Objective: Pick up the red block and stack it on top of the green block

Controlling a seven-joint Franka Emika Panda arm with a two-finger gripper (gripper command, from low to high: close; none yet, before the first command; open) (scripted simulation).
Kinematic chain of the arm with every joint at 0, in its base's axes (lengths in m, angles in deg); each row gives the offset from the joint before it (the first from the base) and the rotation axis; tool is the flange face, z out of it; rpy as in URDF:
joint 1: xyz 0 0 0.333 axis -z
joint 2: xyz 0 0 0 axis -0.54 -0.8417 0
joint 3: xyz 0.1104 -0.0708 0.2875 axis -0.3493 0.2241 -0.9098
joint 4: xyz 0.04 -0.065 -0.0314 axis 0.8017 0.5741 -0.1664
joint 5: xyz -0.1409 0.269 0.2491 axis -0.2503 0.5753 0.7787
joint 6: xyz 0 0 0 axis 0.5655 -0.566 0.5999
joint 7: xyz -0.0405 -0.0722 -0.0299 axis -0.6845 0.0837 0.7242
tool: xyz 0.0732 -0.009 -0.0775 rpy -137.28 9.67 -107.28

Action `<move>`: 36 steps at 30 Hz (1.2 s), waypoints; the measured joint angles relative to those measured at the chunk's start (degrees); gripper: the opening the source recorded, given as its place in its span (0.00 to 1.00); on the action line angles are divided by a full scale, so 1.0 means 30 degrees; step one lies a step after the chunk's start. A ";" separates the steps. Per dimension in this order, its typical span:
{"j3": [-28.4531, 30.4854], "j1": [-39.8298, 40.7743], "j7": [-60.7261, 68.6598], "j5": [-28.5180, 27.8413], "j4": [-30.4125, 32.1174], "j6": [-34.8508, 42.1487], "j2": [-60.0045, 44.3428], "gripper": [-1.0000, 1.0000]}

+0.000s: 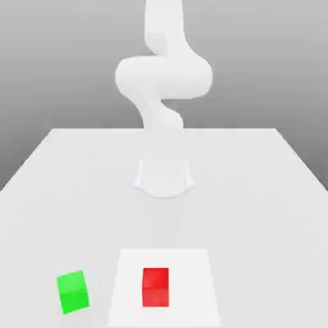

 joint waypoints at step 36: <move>0.0193 0.0390 0.1093 0.0285 0.4970 -1.0256 -1.9044 0.00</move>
